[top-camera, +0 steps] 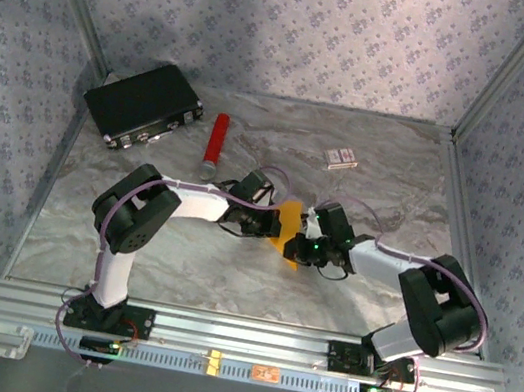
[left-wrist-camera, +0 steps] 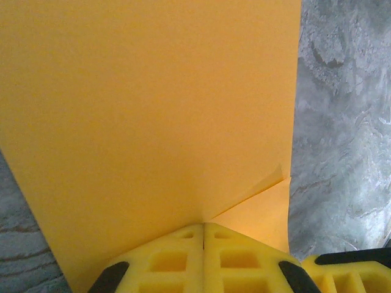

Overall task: Fold a paper plane with a square sheet of paper (pick it up from the middle)
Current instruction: Third fold the triangle at the center of the table.

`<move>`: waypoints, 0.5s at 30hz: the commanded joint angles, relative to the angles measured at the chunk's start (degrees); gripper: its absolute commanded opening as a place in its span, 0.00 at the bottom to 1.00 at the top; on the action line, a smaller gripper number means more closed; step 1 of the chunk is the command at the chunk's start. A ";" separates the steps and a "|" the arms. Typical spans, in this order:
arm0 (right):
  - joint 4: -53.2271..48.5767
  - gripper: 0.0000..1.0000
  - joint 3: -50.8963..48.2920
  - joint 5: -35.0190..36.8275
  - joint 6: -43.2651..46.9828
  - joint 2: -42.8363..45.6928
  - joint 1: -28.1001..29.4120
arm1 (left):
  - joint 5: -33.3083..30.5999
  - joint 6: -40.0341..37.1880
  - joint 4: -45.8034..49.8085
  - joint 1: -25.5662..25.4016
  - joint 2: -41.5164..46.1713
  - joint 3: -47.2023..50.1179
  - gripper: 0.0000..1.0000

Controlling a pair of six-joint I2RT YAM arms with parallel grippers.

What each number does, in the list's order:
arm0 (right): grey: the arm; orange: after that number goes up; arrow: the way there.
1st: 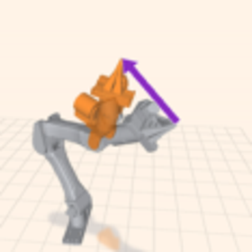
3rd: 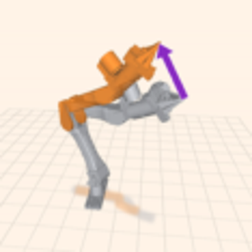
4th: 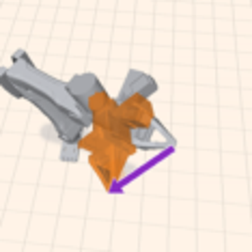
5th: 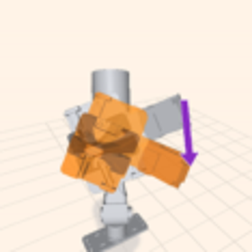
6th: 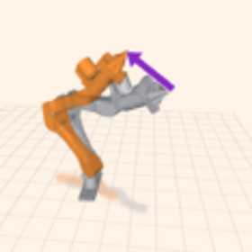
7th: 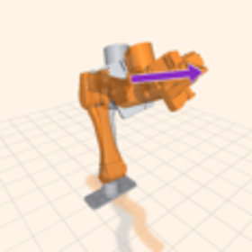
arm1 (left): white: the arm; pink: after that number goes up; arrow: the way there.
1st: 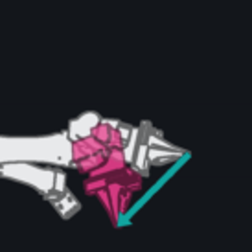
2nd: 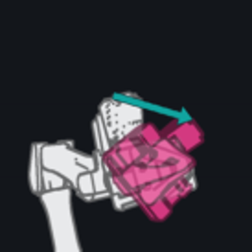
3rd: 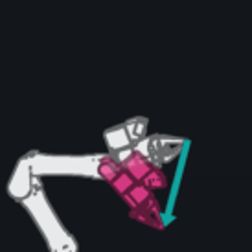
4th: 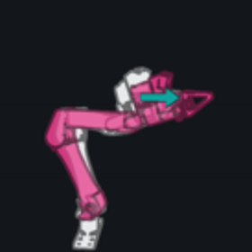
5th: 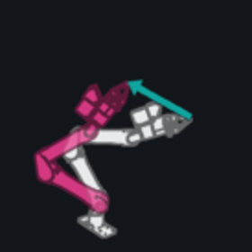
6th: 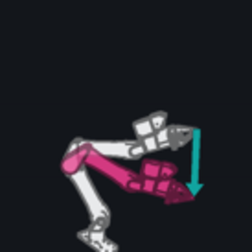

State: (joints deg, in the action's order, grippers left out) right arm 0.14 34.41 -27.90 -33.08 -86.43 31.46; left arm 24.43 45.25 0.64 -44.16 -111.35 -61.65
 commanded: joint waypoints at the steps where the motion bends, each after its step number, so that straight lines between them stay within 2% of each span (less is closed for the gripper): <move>1: 1.61 0.06 3.13 -1.30 -1.44 -3.32 0.68 | -2.01 -0.21 3.12 -0.04 -0.50 1.62 0.00; 9: 1.17 0.08 3.84 0.05 -0.95 -7.88 1.37 | -2.14 -0.32 3.40 0.00 -0.43 1.64 0.00; 15: 0.97 0.09 -2.37 -0.23 -0.43 -3.15 0.34 | -2.19 -0.48 3.64 0.07 -0.42 1.88 0.00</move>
State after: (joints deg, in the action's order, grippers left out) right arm 4.71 35.46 -28.42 -33.89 -91.66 32.32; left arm 24.43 45.25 0.58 -44.16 -111.33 -61.56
